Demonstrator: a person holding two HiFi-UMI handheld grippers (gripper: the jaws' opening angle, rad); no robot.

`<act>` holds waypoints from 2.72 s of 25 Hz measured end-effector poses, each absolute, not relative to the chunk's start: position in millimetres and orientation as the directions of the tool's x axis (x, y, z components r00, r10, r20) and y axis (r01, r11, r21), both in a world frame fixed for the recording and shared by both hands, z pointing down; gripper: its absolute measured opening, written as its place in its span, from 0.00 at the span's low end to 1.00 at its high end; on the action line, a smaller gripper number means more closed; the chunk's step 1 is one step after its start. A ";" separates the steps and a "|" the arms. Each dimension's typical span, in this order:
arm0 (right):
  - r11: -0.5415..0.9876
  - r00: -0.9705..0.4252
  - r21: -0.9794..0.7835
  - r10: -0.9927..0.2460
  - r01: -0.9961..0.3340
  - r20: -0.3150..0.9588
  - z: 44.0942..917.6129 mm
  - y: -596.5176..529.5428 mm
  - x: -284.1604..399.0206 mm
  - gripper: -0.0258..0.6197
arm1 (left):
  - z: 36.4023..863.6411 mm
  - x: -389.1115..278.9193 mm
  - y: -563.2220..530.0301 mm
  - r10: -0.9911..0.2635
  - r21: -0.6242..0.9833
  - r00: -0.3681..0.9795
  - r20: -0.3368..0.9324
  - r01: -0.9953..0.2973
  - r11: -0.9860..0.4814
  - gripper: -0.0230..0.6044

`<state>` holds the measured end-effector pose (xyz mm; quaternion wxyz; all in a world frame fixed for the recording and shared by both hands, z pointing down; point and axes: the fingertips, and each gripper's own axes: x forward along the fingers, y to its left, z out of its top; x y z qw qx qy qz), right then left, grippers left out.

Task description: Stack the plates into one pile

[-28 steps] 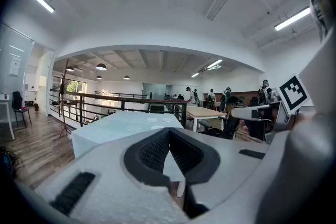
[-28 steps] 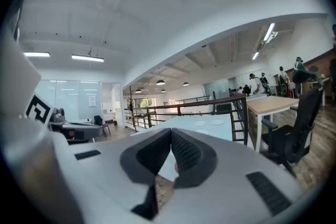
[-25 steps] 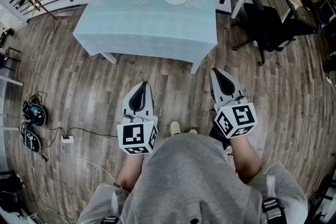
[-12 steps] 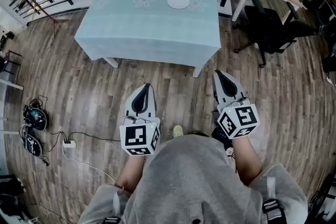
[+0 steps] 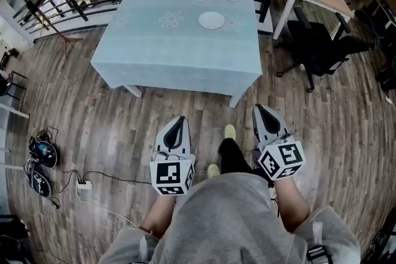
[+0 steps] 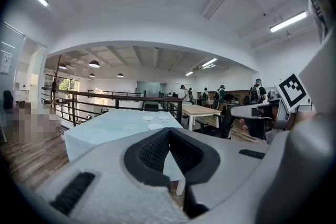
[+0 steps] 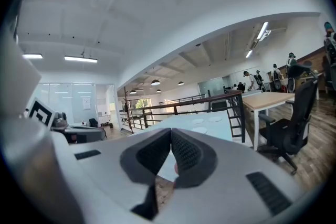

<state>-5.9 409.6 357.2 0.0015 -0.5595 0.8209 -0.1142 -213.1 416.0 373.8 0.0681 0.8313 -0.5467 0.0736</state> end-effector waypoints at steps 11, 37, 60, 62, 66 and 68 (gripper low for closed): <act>0.388 -0.410 -0.170 -0.905 -0.906 0.117 363.2 340.3 -7.5 0.08 | 374.4 -206.3 348.1 -0.904 0.022 0.380 0.197 -0.923 -0.384 0.07; 0.377 -0.399 -0.152 -0.902 -0.914 0.163 371.2 87.0 36.9 0.08 | 374.9 -155.4 93.6 -0.882 -0.016 0.382 0.276 -0.915 -0.402 0.07; 0.391 -0.413 -0.147 -0.893 -0.909 0.177 381.3 2.6 62.0 0.08 | 379.8 -116.4 6.7 -0.875 -0.017 0.398 0.276 -0.908 -0.418 0.07; 0.390 -0.411 -0.144 -0.895 -0.910 0.174 380.2 1.1 64.8 0.08 | 379.1 -114.2 6.0 -0.876 -0.021 0.397 0.276 -0.908 -0.418 0.07; 0.395 -0.415 -0.142 -0.893 -0.908 0.172 379.6 0.8 71.4 0.08 | 377.7 -108.3 6.4 -0.875 -0.029 0.395 0.279 -0.908 -0.419 0.07; 0.399 -0.419 -0.144 -0.893 -0.906 0.166 378.3 1.3 72.3 0.08 | 376.9 -106.6 7.7 -0.875 -0.035 0.394 0.281 -0.907 -0.419 0.07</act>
